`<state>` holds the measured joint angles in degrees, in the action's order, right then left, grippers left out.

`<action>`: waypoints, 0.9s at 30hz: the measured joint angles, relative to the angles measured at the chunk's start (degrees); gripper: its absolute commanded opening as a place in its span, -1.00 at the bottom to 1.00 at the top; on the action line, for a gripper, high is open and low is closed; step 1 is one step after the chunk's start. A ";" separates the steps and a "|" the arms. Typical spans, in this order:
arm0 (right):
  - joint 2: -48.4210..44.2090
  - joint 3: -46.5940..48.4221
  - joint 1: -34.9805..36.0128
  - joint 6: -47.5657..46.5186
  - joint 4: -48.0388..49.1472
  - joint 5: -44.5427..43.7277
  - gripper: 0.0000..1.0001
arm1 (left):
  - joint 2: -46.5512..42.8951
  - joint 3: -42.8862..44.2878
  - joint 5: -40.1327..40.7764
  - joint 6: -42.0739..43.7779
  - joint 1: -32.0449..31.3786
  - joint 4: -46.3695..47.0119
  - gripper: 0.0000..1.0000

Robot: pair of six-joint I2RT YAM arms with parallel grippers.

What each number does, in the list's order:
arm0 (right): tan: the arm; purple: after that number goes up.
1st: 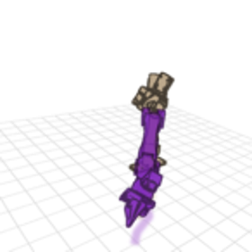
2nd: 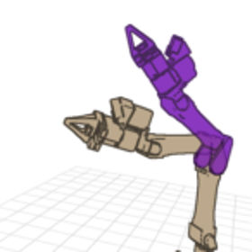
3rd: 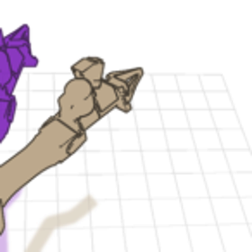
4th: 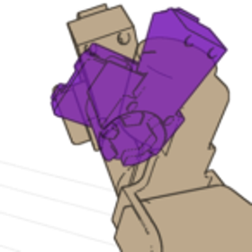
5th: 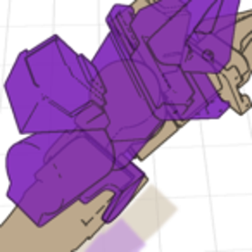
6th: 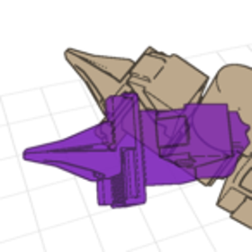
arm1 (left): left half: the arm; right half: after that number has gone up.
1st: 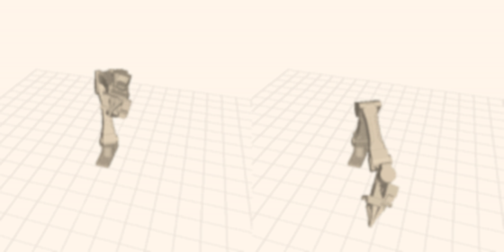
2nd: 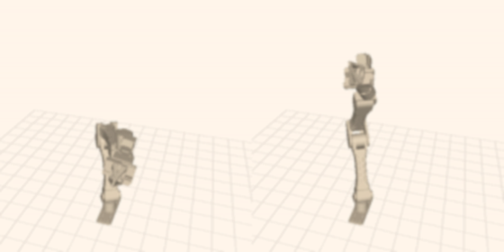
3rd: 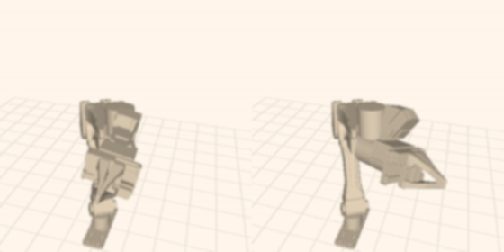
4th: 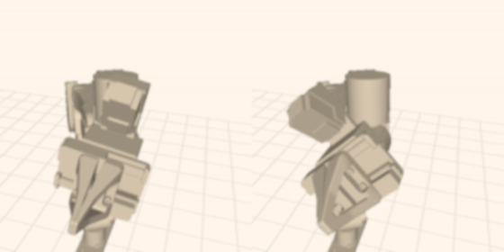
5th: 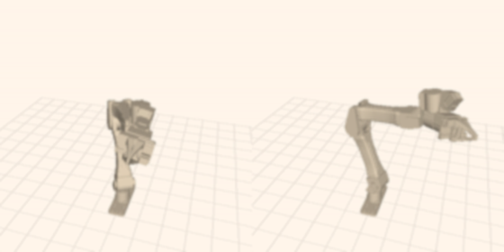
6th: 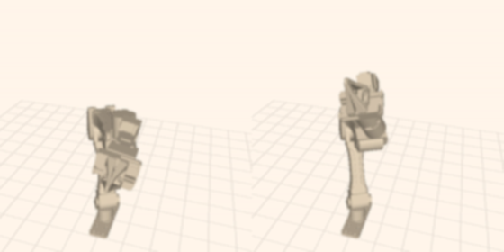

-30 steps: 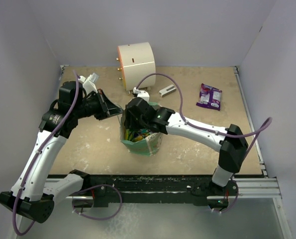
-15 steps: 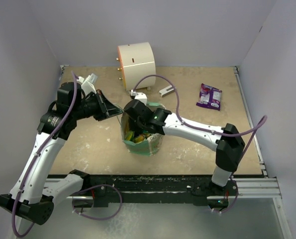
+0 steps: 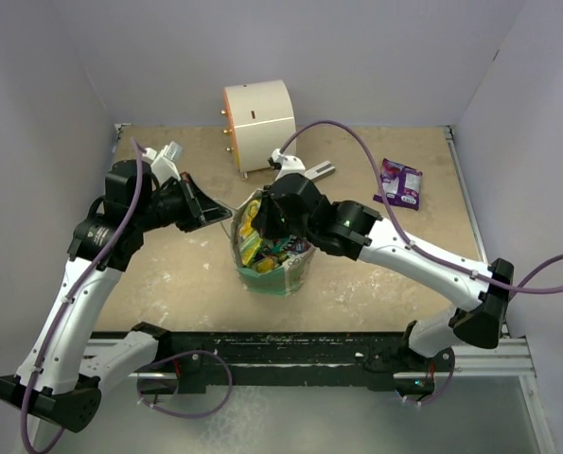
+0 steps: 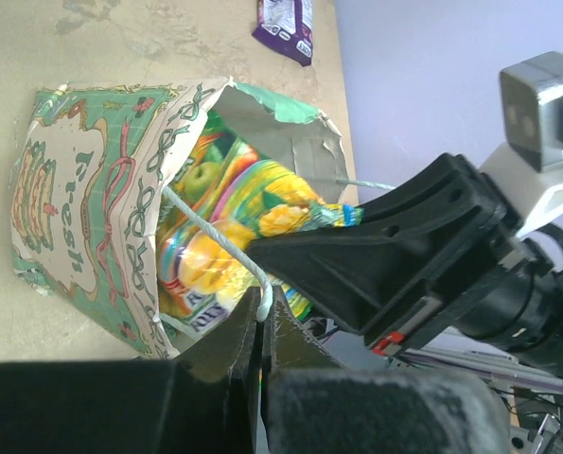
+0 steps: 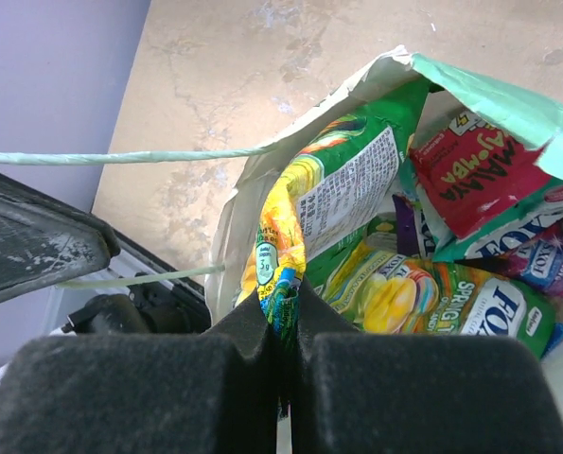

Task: Take the snacks out of the paper bag
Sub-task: Take out the snack from the paper bag, then place the snack at the center of the board.

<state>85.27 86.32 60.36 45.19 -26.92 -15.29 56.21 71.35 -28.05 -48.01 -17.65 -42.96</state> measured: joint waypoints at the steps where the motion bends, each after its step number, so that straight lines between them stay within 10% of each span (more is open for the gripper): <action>1: -0.37 0.28 0.00 -0.24 -0.55 0.00 -1.00 | -0.48 -0.35 -0.04 -0.02 0.00 0.07 -1.00; 20: -11.54 17.75 -0.94 -7.10 -10.29 -17.03 -1.00 | -3.17 -2.71 -1.53 0.50 0.00 0.79 -1.00; 27: -8.87 18.80 -18.99 -10.03 -11.34 -19.67 -1.00 | -3.19 -2.67 -0.20 0.42 0.00 0.87 -1.00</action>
<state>76.40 105.12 41.36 35.16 -38.26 -34.96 53.01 68.69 -28.25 -47.59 -17.65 -42.09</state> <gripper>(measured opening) 0.007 0.011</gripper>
